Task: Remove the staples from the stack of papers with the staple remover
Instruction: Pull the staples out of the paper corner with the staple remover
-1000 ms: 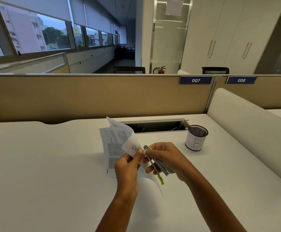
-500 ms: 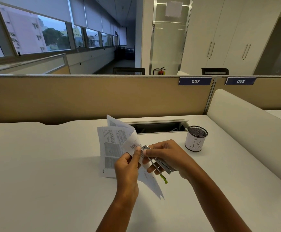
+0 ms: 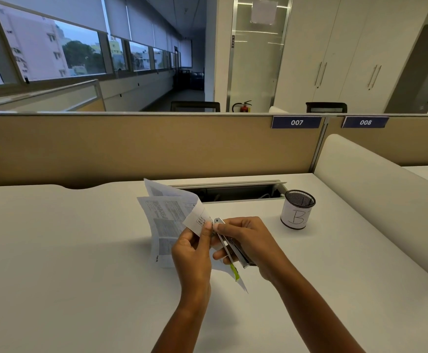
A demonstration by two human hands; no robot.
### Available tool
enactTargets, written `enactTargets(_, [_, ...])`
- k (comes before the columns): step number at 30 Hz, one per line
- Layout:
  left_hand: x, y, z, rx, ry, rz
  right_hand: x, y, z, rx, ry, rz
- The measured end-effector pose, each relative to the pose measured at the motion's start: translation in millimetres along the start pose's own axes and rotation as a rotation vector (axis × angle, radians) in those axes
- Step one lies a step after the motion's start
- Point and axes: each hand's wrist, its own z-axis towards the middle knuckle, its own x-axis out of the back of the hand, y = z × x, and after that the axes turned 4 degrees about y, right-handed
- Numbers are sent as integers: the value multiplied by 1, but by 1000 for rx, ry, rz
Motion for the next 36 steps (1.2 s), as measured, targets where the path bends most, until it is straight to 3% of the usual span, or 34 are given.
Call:
enactTargets(12, [0,-7,1,-213,54,111,-10,2,1,9,70,-39])
enactTargets(36, [1,-27,10,-269,49,89,-15,5,-4,-84,80,163])
